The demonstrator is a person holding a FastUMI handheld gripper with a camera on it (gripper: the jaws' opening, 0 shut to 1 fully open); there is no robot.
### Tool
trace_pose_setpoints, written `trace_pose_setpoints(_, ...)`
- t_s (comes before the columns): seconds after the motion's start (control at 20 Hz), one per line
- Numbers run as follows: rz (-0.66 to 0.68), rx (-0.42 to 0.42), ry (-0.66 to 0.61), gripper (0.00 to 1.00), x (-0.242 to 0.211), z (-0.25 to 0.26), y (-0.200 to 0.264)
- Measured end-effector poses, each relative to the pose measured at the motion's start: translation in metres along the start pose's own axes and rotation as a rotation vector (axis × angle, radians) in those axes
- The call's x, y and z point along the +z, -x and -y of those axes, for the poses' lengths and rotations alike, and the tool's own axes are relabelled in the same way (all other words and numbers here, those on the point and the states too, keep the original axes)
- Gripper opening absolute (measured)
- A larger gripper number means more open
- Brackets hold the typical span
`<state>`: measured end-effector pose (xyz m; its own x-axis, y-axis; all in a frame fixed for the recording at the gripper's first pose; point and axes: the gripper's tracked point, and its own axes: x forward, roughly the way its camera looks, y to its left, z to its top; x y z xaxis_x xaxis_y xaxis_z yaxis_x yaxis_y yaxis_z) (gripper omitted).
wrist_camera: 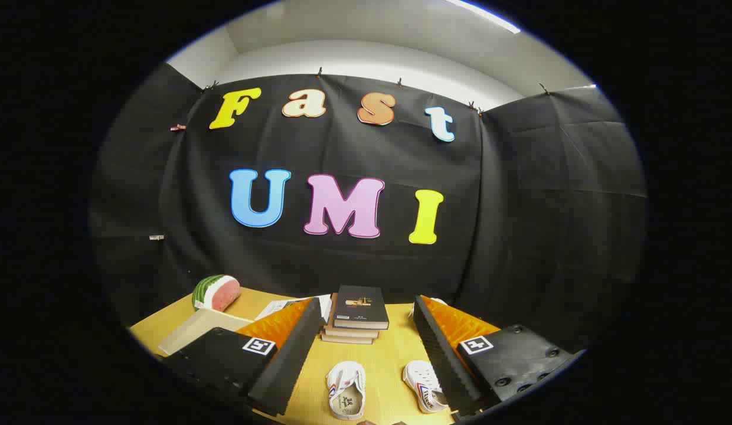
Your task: Open the storage box then place both shoes into the box .Put the left shoe in first, then the right shoe, with the right side of both shoes facing outward in a uniform manner.
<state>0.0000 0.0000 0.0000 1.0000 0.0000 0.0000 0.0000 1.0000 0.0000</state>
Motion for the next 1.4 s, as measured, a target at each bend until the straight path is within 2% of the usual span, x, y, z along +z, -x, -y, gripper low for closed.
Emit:
trace_pose_setpoints(0.3,-0.036,-0.017,-0.022,0.97,-0.010,0.007,-0.011)
trace_pose_setpoints(0.95,-0.088,0.060,-0.009,0.97,-0.022,-0.008,-0.016)
trace_pose_setpoints(1.2,-0.147,0.184,-0.035,0.97,-0.037,-0.034,-0.015)
trace_pose_setpoints(1.4,-0.290,0.299,-0.173,0.97,-0.062,-0.062,-0.012)
